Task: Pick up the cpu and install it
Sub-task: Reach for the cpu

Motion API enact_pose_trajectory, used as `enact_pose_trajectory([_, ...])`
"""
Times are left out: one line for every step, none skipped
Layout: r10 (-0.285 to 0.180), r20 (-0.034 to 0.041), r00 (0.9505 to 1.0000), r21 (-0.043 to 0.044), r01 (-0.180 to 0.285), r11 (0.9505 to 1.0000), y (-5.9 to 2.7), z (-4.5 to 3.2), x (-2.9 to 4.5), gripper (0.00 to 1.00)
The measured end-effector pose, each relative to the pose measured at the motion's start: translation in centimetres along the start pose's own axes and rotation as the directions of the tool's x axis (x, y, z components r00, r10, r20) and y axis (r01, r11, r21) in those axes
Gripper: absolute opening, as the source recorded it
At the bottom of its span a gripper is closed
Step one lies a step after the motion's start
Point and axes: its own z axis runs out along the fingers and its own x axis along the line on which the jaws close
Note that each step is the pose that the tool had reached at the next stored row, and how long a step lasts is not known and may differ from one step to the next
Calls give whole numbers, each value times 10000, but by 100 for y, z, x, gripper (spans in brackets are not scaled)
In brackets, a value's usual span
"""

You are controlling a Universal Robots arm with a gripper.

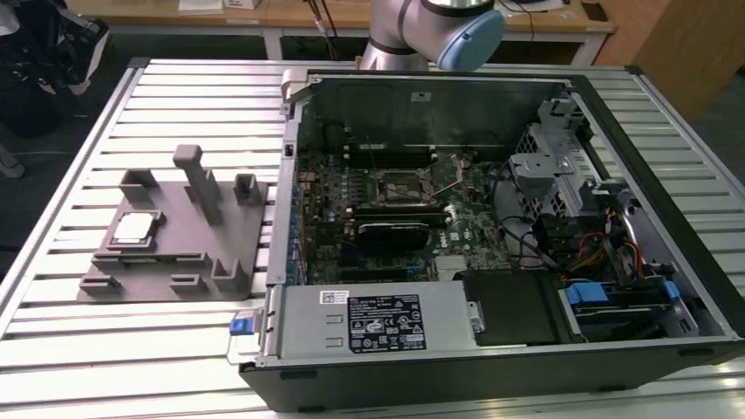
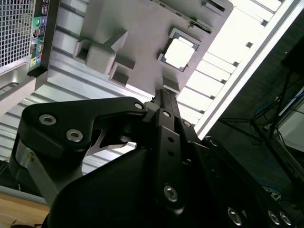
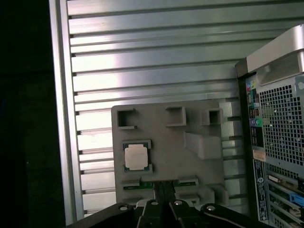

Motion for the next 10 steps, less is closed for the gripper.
enact_pose_trajectory([2,0,10000,0,-2,10000,-2,0,16,11])
enact_pose_trajectory([5,0,10000,0,-5,10000,-3,-1,29,11])
enact_pose_trajectory([7,0,10000,0,-7,10000,-5,-1,44,11])
enact_pose_trajectory([9,0,10000,0,-9,10000,-6,-2,58,11])
enact_pose_trajectory([12,0,10000,1,-12,10000,-8,-2,74,11])
enact_pose_trajectory([14,1,10000,1,-14,10000,-10,-3,90,11])
enact_pose_trajectory([18,1,10000,1,-18,10000,-12,-3,108,11])
enact_pose_trajectory([21,0,10000,1,-21,10000,-14,-4,129,11])
enact_pose_trajectory([24,0,10000,1,-24,10000,-16,-5,149,11])
enact_pose_trajectory([28,2,10000,1,-28,10000,-18,-5,169,11])
